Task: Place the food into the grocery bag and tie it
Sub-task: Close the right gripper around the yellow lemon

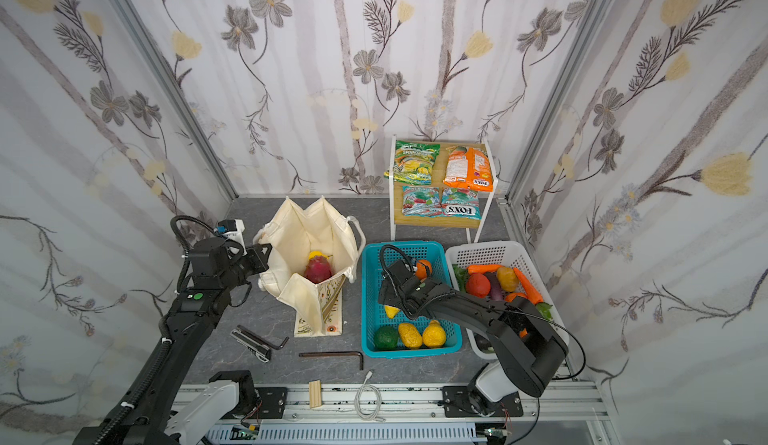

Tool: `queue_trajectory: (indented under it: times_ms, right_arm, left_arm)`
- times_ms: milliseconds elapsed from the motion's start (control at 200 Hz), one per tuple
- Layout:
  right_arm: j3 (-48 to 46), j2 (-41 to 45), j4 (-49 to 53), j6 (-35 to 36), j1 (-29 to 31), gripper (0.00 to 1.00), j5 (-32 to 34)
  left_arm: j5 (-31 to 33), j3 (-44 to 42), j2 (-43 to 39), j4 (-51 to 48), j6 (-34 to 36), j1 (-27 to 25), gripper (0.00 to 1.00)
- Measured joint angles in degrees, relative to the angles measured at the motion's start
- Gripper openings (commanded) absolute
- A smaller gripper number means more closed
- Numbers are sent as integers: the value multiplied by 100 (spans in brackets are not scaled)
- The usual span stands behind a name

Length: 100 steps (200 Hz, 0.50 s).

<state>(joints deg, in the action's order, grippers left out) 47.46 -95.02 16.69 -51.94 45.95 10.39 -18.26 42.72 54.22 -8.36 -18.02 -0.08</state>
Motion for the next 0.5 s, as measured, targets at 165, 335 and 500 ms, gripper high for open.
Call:
queue_trajectory:
  times_ms: [165, 335, 500]
  right_arm:
    - [144, -173, 146, 20, 376, 86, 168]
    - [177, -291, 116, 13, 369, 78, 179]
    - [203, -389, 59, 13, 369, 76, 173]
  left_arm:
    - [0, 0, -7, 0, 0, 0, 0]
    - [0, 0, -7, 0, 0, 0, 0]
    - [0, 0, -7, 0, 0, 0, 0]
